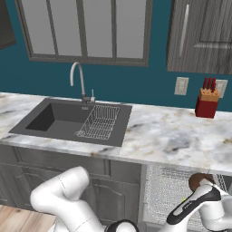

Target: Pick up the cup and bowl from the counter, place them in the dishwasher, and close the dishwasher door.

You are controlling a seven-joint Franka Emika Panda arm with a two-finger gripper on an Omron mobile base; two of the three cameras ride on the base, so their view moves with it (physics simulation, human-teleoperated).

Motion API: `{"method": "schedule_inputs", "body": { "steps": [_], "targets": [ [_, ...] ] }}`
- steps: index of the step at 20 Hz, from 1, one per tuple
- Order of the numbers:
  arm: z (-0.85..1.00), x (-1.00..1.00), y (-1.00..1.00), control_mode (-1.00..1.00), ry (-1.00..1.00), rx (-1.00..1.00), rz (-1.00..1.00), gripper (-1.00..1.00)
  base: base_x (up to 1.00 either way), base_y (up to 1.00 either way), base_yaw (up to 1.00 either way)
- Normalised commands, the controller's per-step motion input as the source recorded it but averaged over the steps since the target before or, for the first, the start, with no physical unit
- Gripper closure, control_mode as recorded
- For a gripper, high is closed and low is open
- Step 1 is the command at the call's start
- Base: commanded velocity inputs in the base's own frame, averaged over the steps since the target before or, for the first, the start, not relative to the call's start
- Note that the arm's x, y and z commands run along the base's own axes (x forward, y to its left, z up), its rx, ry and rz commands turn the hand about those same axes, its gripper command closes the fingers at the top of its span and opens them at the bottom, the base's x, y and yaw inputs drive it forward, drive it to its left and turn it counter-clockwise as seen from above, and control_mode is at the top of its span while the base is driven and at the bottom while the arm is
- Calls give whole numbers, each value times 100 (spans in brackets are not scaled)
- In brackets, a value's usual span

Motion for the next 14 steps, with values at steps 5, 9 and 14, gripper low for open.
{"method": "schedule_inputs", "body": {
  "steps": [5, 9, 14],
  "targets": [
    [-82, 0, 1, -100, 1, -5, 6, 100, 0, 0, 0],
    [-74, -2, 0, -100, 0, -7, 6, 100, 0, 0, 0],
    [-67, -2, -6, -100, 0, -7, 6, 100, 0, 0, 0]
  ]
}}
